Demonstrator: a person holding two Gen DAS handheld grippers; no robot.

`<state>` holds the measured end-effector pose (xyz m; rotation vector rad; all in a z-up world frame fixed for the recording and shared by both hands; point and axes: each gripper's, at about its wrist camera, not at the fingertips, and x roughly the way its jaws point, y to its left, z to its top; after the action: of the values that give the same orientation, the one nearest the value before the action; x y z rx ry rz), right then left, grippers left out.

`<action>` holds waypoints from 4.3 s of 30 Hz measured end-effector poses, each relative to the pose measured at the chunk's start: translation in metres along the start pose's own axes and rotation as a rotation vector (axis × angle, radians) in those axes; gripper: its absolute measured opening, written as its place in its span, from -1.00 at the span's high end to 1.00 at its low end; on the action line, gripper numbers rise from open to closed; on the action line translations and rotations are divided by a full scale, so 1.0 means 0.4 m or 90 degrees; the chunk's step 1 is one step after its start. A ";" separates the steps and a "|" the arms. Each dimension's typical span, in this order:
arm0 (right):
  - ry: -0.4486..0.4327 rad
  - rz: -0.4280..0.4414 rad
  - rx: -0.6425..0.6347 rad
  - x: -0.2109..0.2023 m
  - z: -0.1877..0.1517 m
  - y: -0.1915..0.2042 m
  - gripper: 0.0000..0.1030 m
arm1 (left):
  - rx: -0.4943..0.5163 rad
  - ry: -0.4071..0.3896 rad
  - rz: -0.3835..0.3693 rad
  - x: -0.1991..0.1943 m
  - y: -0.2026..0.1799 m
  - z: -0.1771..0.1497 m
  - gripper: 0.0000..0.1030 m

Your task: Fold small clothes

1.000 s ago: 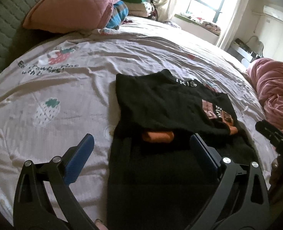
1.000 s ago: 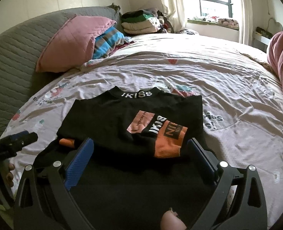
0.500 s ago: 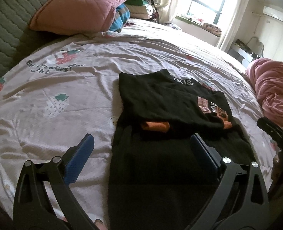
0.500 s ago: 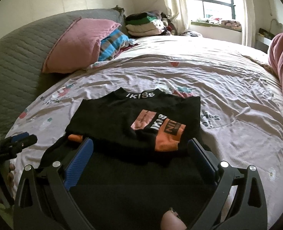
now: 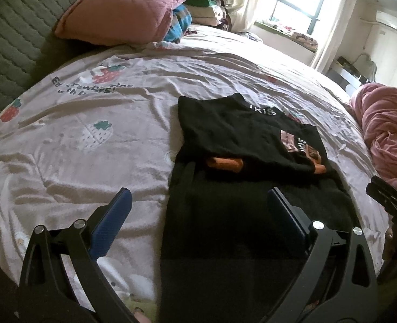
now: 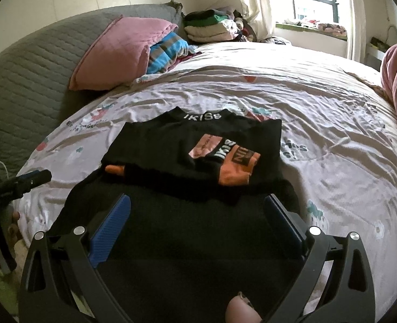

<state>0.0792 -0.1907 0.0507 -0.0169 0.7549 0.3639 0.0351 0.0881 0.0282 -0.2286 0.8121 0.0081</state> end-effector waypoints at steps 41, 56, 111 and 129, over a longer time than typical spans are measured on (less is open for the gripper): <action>0.092 0.006 -0.031 -0.045 -0.149 -0.014 -0.91 | -0.016 0.111 -0.015 -0.042 0.074 -0.191 -0.73; 0.119 -0.015 -0.008 -0.070 -0.215 -0.082 -0.91 | -0.033 0.137 -0.041 -0.044 0.073 -0.246 -0.17; 0.043 0.068 0.046 -0.190 -0.219 -0.218 0.82 | -0.075 0.067 -0.079 -0.112 0.098 -0.183 0.93; -0.038 0.069 0.085 -0.173 -0.091 -0.236 0.82 | -0.117 0.072 -0.082 -0.081 0.119 -0.085 0.94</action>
<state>0.0395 -0.3065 0.0598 0.1603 0.7217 0.4155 -0.0162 0.1301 0.0196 -0.4578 0.9087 -0.0514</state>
